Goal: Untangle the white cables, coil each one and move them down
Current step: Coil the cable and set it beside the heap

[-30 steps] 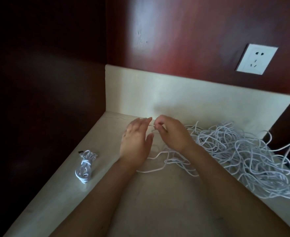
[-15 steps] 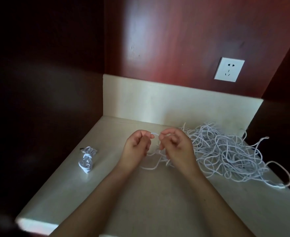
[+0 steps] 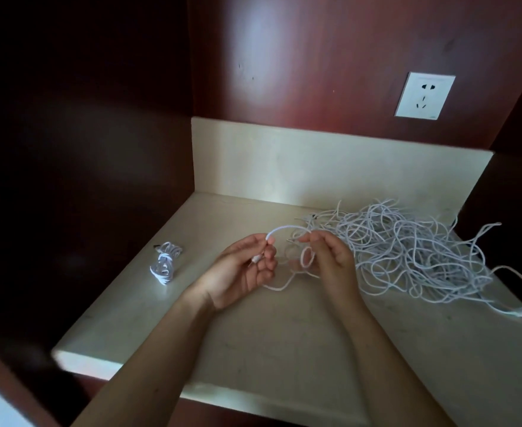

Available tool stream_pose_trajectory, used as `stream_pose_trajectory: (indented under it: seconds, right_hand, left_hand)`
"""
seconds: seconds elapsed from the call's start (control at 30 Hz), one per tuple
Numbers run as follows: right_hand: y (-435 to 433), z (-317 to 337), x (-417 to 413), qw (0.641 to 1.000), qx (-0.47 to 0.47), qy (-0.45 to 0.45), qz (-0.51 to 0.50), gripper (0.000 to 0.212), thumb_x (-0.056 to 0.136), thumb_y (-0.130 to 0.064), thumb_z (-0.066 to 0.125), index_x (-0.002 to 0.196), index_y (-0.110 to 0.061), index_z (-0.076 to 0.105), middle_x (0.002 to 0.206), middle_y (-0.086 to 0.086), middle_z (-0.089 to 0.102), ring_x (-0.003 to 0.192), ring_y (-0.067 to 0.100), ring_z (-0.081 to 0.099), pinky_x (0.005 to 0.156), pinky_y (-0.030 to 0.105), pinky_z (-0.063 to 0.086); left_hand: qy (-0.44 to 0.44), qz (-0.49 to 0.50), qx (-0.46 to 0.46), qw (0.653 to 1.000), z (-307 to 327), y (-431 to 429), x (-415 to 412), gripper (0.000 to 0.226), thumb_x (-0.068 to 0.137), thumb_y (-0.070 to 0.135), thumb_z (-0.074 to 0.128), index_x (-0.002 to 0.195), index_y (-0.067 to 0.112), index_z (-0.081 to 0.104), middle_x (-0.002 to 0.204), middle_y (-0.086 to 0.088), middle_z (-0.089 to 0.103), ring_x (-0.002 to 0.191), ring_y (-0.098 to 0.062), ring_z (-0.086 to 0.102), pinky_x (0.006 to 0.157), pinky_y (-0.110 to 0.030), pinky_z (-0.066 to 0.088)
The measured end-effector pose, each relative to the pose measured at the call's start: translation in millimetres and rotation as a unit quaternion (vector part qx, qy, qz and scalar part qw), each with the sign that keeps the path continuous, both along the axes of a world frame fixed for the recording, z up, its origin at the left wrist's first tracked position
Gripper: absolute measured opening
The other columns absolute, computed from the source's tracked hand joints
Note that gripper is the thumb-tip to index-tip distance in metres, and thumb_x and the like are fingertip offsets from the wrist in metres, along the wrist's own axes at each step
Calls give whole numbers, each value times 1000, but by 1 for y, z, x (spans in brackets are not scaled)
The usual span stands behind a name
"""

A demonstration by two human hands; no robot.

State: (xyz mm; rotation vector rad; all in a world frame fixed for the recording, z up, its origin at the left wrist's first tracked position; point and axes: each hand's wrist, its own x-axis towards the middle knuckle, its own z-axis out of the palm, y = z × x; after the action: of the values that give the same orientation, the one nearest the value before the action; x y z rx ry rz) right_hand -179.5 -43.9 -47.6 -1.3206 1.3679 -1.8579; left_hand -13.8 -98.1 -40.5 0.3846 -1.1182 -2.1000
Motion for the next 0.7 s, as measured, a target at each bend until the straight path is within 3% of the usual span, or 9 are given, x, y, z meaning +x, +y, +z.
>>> stream_pose_trajectory:
  seconds: [0.07, 0.17, 0.27, 0.33, 0.4, 0.5, 0.6, 0.7]
  right_hand:
    - [1, 0, -1, 1000, 3, -10, 10, 23, 99, -15, 52, 85, -8, 70, 53, -11, 54, 51, 4, 48, 53, 20, 44]
    - [1, 2, -3, 1000, 1, 21, 9, 20, 98, -11, 55, 92, -5, 73, 53, -19, 58, 52, -4, 51, 56, 10, 36]
    - [5, 4, 1, 999, -5, 42, 24, 19, 93, -4, 61, 87, -15, 75, 71, 1, 71, 64, 6, 56, 61, 13, 43]
    - [5, 3, 3, 997, -3, 69, 44, 20, 92, -2, 63, 85, -17, 74, 79, 9, 73, 69, 8, 60, 65, 14, 46]
    - [5, 0, 5, 994, 4, 96, 61, 20, 92, -3, 63, 85, -19, 74, 79, 2, 74, 70, 5, 63, 67, 16, 47]
    - [4, -4, 7, 991, 7, 107, 75, 17, 93, -5, 62, 87, -15, 75, 82, 5, 73, 73, 13, 64, 67, 24, 49]
    - [3, -5, 11, 992, -1, 93, 84, 11, 91, -12, 63, 87, -15, 73, 78, 4, 72, 70, 16, 63, 64, 26, 47]
    - [2, -8, 14, 995, 15, 60, 74, 9, 89, -8, 64, 88, -16, 69, 73, 1, 71, 66, 13, 61, 60, 25, 47]
  left_hand:
    - [-24, -50, -19, 998, -2, 0, 4, 13, 87, 12, 54, 99, 11, 58, 79, -3, 58, 69, -14, 60, 65, -25, 54]
    - [-25, -123, -19, 992, -3, 0, 5, 25, 77, 18, 72, 100, 12, 67, 84, -6, 61, 79, -21, 64, 78, -32, 55]
    - [-31, -153, -13, 988, -1, 2, 6, 29, 71, 31, 73, 94, 13, 72, 82, -7, 64, 80, -24, 68, 83, -34, 54]
    - [-46, -159, -10, 986, -1, 2, 6, 27, 79, 40, 65, 88, 16, 72, 78, -5, 64, 75, -23, 69, 79, -32, 54]
    - [-65, -165, 2, 984, -2, 1, 5, 31, 88, 45, 53, 84, 19, 69, 73, -1, 61, 66, -19, 66, 72, -30, 55]
    - [-77, -173, 18, 982, -4, 3, 4, 22, 90, 40, 51, 87, 19, 57, 66, 3, 50, 52, -12, 57, 59, -29, 56]
    - [-88, -161, -4, 983, 0, 6, 4, 14, 96, 29, 44, 88, 19, 49, 59, 7, 40, 36, -2, 39, 40, -18, 41]
    - [-62, -119, 2, 991, 0, 2, 3, 13, 96, 20, 40, 87, 16, 48, 53, 9, 35, 30, 3, 27, 31, -13, 28]
